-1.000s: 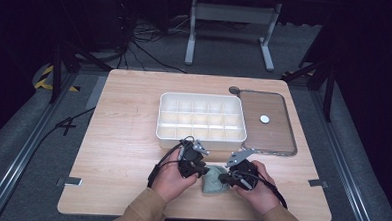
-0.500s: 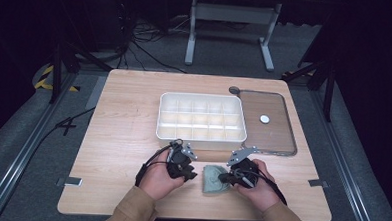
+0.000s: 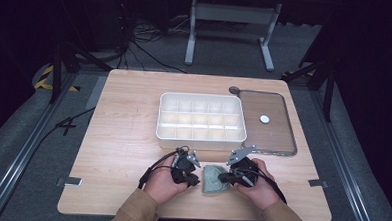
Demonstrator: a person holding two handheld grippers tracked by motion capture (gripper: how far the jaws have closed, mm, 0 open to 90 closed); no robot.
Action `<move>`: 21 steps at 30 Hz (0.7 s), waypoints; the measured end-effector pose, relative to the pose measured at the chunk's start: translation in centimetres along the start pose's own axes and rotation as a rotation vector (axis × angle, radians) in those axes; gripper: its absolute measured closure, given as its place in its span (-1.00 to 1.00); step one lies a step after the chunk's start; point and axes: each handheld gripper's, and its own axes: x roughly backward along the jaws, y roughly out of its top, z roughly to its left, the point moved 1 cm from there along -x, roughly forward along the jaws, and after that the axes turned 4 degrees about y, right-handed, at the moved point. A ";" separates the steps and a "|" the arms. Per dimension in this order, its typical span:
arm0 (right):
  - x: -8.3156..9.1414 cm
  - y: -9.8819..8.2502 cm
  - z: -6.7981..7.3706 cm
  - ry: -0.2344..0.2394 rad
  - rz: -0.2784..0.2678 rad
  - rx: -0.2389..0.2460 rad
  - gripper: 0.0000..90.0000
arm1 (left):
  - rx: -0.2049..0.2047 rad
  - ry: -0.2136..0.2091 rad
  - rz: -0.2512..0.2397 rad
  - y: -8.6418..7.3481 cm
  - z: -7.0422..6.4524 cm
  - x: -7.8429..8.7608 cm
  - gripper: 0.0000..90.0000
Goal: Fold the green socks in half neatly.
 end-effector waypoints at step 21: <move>-0.2 -0.3 0.1 0.001 -0.029 -0.006 0.99 | -0.082 0.042 -0.023 0.7 -0.8 -0.7 0.98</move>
